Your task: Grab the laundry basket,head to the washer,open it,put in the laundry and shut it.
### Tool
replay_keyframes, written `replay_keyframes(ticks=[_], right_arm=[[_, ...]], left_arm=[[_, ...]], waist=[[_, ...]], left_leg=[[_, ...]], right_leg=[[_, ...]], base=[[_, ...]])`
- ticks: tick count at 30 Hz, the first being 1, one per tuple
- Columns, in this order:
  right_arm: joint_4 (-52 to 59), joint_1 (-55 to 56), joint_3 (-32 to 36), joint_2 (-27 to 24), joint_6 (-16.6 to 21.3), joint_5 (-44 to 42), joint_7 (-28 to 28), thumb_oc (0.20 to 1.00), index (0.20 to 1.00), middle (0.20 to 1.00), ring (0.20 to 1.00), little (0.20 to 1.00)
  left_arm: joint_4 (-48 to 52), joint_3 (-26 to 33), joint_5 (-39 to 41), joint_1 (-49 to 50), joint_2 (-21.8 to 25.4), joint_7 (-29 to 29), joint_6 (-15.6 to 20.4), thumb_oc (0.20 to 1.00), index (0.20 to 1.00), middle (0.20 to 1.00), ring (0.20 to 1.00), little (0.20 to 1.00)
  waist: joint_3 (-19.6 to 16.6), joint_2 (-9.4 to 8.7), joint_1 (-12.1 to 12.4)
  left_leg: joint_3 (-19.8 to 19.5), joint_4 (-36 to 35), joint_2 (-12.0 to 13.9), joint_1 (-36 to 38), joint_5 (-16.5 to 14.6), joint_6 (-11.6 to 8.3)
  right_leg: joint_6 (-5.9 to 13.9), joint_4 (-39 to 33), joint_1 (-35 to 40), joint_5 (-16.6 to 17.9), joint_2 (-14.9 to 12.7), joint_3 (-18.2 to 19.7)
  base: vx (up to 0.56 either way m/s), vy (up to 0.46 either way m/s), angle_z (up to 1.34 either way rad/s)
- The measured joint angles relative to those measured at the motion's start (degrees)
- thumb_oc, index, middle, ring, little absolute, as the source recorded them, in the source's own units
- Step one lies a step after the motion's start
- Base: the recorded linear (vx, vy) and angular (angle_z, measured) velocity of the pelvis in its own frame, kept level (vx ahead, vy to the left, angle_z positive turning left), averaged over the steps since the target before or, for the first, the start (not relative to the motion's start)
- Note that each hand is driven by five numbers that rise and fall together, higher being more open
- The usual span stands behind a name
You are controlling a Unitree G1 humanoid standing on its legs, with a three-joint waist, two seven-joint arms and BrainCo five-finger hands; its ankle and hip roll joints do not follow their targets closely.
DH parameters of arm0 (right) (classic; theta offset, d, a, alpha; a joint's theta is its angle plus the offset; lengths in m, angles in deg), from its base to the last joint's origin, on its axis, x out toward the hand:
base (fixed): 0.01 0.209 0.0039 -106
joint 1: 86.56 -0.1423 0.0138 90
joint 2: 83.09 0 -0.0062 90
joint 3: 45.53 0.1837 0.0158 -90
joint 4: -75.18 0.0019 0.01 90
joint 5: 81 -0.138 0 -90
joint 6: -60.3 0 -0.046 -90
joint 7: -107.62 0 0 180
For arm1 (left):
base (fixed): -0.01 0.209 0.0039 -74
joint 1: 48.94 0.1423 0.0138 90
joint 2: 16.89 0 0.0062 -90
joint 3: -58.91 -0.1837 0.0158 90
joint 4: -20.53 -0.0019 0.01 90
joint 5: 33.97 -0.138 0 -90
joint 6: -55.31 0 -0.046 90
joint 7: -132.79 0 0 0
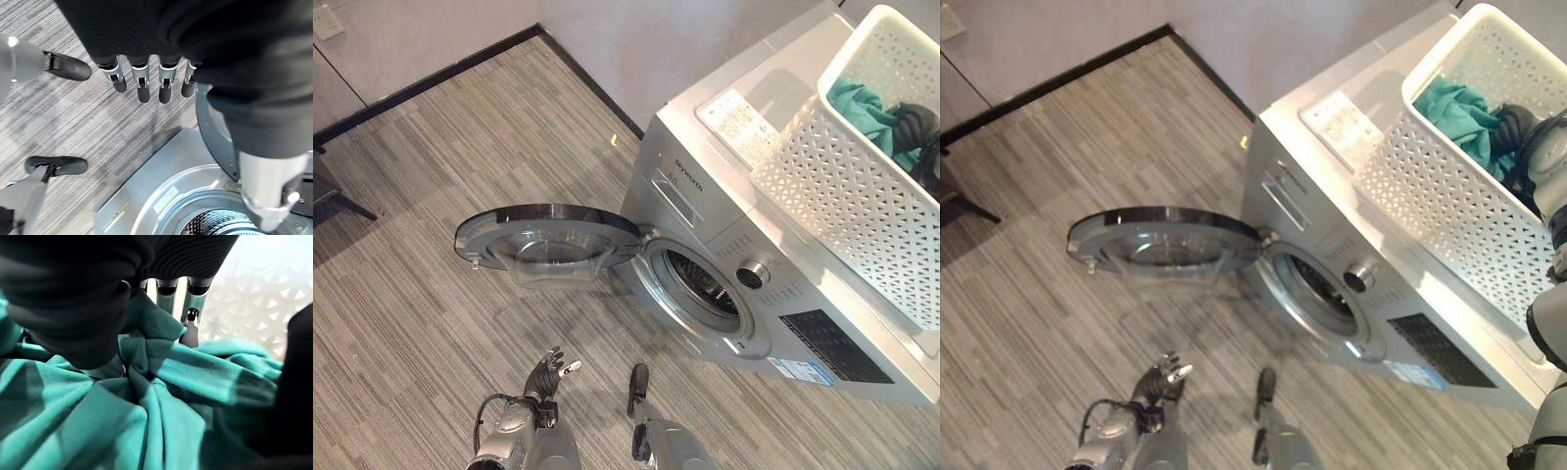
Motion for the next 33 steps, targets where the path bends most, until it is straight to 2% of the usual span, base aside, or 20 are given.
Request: replay_keyframes(ticks=[4,11,14,21,22,28,33], right_arm=[[1.83,-0.29,2.48,0.32,-0.02,-5.68,2.54,0.2,0.2,0.2,0.2,0.2],[2.36,-3.55,8.39,0.42,0.06,-15.89,7.09,0.2,0.2,0.2,0.2,0.2],[2.42,-5.5,8.95,0.41,0.05,-18.5,8.23,0.2,0.2,0.2,0.2,0.2],[2.6,-7.39,11.29,0.32,0.06,-20.29,11.16,0.2,0.2,0.2,0.2,0.2],[2.62,-7.45,11.57,0.31,0.07,-20.3,12.19,0.2,0.2,0.2,0.2,0.2],[3.3,-8.13,13.44,-0.17,0.19,-20.71,15.79,0.2,0.2,0.2,0.2,0.2],[11.0,-7.99,14.8,-3.73,0.46,-19.82,18.33,0.2,0.2,0.2,0.2,0.2]], left_arm=[[-0.08,2.29,-0.12,-0.46,-0.17,0.39,0.21,1.0,1.0,1.0,1.0,1.0],[-1.84,3.95,-0.24,-0.07,0.13,0.42,0.24,1.0,1.0,1.0,1.0,1.0],[-2.44,4.03,-0.32,0.42,-0.12,0.4,0.19,1.0,1.0,1.0,1.0,1.0],[-3.55,4.06,-1.28,0.16,-0.45,0.42,-0.12,1.0,1.0,1.0,1.0,1.0],[-3.56,3.95,-2.1,0.53,-0.72,0.43,-0.17,1.0,1.0,1.0,1.0,1.0],[-3.6,3.95,-2.55,0.9,-1.13,0.45,-0.32,1.0,1.0,1.0,1.0,1.0],[-3.81,3.93,-3.05,1.58,-1.45,0.79,-0.86,1.0,1.0,1.0,1.0,1.0]], waist=[[0.6,0.9,-0.2],[0.56,0.87,-0.96],[0.49,0.89,-1.24],[-0.13,1.22,-1.62],[-1.56,1.64,-1.67],[-4.57,2.88,-2.08],[-5.39,3.08,-3.2]], left_leg=[[0.13,-0.01,-0.01,1.8,-0.06,0.05],[0.22,-0.03,-0.06,4.99,-0.21,0.26],[0.33,-0.03,-0.06,6.4,-0.26,0.35],[1.2,-0.03,-0.2,8.34,-0.59,0.87],[1.27,-0.03,-0.24,8.39,-0.59,0.86],[1.36,-0.04,-0.47,9.39,-0.69,0.98],[1.55,-0.05,-0.6,10.45,-0.9,1.33]], right_leg=[[0.0,0.01,1.73,0.0,-0.05,0.08],[0.0,-0.02,4.86,-0.04,-0.14,0.25],[-0.01,-0.02,6.24,-0.04,-0.13,0.62],[-0.09,-0.01,7.71,0.05,-0.31,1.15],[-0.06,-0.01,7.73,0.01,-0.37,1.19],[-0.02,-0.02,8.72,-0.07,-0.57,1.23],[-0.06,-0.49,9.65,-0.35,-0.7,1.59]], base=[[0.02,0.02,-0.02],[0.02,0.016,0.0],[0.03,0.032,-0.03],[0.02,0.031,-0.05],[0.02,0.046,-0.01],[0.0,0.043,-0.01],[0.0,0.046,-0.02]])
